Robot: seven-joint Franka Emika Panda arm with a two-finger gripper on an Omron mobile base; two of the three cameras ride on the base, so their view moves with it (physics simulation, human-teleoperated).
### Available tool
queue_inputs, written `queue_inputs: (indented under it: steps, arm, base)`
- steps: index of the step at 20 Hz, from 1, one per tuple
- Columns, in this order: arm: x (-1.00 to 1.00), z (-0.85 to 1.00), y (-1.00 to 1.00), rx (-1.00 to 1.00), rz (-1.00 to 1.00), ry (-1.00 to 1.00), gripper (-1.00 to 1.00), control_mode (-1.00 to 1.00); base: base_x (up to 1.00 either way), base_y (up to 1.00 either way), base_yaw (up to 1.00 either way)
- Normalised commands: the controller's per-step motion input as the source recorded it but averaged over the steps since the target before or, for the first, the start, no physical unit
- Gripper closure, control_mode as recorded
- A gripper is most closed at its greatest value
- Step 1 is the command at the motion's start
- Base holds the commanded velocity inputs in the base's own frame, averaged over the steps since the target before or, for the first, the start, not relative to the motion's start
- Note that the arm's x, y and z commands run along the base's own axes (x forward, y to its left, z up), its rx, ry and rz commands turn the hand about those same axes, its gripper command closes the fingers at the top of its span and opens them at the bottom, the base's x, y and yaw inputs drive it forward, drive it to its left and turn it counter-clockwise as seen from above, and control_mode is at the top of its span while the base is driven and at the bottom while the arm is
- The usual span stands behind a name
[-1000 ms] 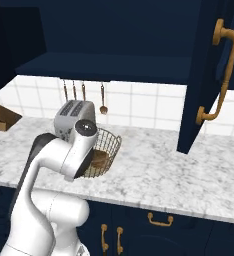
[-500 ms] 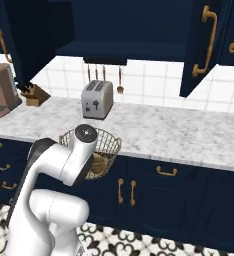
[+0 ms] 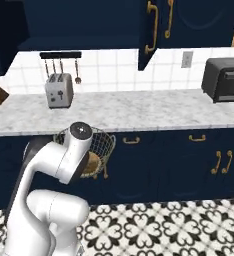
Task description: Open the cabinet, pick up the bread from the cabinet and place it in the basket. Then move the basket to the dining counter.
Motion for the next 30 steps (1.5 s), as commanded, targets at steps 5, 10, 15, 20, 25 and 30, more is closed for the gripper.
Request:
queue_inputs:
  steps: [5, 10, 15, 20, 25, 30]
  arm:
    - [0.0, 0.0, 0.0, 0.0, 0.0, 0.0, 1.0, 1.0]
    - [0.0, 0.0, 0.0, 0.0, 0.0, 0.0, 1.0, 1.0]
    - [0.0, 0.0, 0.0, 0.0, 0.0, 0.0, 1.0, 1.0]
    - [0.0, 0.0, 0.0, 0.0, 0.0, 0.0, 1.0, 1.0]
    - [0.0, 0.0, 0.0, 0.0, 0.0, 0.0, 1.0, 1.0]
    - [0.0, 0.0, 0.0, 0.0, 0.0, 0.0, 1.0, 1.0]
  base:
    - [0.0, 0.33, -0.91]
    - [0.0, 0.33, -0.93]
    - [0.0, 0.32, -0.93]
    - [0.0, 0.29, -0.95]
    - [0.0, 0.27, -0.96]
    - [0.0, 0.21, -0.98]
